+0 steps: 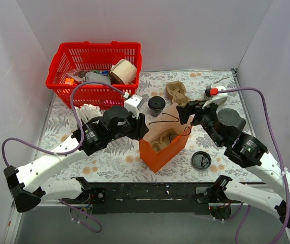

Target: Pack the takeout coffee

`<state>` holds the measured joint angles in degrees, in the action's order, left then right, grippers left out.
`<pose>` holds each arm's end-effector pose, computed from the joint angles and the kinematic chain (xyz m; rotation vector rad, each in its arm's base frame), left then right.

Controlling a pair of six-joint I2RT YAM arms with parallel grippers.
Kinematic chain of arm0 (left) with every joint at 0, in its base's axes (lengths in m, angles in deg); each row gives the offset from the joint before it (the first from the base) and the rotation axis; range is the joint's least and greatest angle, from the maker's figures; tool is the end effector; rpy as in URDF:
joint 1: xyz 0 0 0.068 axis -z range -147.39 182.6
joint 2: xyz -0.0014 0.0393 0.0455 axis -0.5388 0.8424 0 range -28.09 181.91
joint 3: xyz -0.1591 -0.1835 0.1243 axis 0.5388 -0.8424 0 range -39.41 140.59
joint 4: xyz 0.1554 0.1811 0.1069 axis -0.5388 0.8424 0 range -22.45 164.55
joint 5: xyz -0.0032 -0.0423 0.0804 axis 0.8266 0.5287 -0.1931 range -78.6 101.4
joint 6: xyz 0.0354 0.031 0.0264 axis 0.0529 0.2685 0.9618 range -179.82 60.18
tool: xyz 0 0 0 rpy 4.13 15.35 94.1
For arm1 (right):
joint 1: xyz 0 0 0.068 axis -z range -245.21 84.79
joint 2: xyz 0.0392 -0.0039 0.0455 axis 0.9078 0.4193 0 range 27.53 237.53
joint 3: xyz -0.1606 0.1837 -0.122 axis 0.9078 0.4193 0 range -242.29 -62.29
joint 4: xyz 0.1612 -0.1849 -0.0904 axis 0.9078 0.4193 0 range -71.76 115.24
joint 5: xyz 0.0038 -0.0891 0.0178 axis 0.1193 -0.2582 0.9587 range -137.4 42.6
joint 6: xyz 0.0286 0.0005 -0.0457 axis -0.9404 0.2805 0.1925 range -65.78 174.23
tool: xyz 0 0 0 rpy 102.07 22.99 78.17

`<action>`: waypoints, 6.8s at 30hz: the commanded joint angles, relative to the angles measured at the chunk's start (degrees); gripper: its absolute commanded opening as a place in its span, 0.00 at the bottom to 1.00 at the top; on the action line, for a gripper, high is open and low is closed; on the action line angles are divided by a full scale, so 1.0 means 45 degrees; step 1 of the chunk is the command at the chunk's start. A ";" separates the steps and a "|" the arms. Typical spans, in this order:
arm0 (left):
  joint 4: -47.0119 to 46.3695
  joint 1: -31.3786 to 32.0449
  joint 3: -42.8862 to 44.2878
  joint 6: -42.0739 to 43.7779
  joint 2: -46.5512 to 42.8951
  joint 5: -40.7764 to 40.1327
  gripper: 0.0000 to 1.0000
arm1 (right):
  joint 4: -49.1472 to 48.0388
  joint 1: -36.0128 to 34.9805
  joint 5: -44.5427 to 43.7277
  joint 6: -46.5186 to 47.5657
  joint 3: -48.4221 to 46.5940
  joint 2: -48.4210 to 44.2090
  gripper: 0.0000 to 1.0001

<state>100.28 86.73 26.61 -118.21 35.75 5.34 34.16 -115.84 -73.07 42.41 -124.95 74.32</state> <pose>0.1438 -0.1926 0.3641 -0.1540 2.2827 -1.0185 0.1162 0.1175 0.4305 -0.1828 1.5834 0.5021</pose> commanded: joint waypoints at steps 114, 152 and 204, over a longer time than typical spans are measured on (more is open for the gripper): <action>-0.1726 -0.2243 0.5114 -0.0110 0.4232 0.4238 0.00 | 1.0818 0.4709 1.2460 2.2624 -0.2055 0.9095 0.01; -0.1746 -0.2400 0.5700 -0.0423 0.4526 0.4629 0.00 | 0.4861 0.2775 1.0295 1.7255 0.2653 1.0932 0.01; 0.1240 -0.2419 0.2810 -0.1769 0.1206 -0.0720 0.00 | 0.1166 0.2969 -0.0152 0.1904 -0.2834 0.2706 0.98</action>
<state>101.53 76.20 40.49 -123.79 44.12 7.48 32.06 -103.49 -60.96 57.43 -134.00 83.06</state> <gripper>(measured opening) 0.020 0.982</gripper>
